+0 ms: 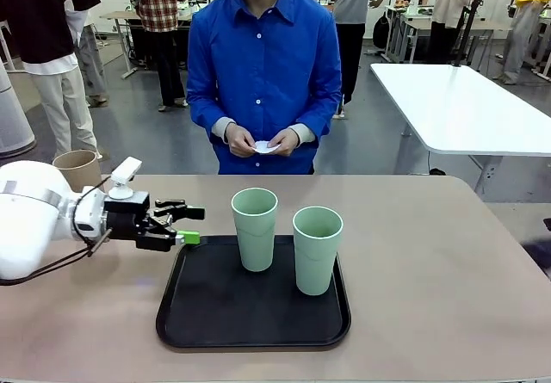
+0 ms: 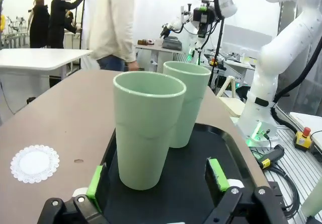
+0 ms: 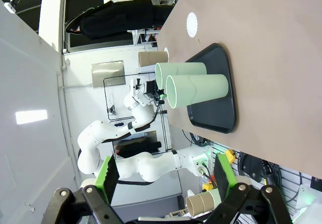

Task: Place coasters on the table and set cups on them.
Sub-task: Take one Reusable plastic cup from the Flat Tray and place it on a coaster set by the human.

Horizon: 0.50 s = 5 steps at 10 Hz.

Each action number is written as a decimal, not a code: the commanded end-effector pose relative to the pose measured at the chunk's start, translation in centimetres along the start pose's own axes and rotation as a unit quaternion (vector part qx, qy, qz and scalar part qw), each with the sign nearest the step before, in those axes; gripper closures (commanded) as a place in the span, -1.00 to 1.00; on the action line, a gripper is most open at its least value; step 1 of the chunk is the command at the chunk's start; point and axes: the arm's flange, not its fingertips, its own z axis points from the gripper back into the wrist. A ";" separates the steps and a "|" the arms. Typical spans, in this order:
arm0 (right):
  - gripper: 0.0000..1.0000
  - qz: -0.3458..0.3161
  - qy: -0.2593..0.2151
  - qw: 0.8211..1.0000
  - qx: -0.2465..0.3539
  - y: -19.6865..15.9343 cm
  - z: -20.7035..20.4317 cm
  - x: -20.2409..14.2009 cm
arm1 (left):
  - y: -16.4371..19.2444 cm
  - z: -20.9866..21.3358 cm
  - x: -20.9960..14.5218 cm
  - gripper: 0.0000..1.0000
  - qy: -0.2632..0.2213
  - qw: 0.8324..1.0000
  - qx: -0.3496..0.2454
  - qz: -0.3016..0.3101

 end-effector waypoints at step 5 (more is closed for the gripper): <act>-1.00 0.004 -0.001 1.000 0.011 0.1 -0.1 0.0 | 2.0 -3.2 -1.0 -1.00 -0.018 0.998 0.009 -0.066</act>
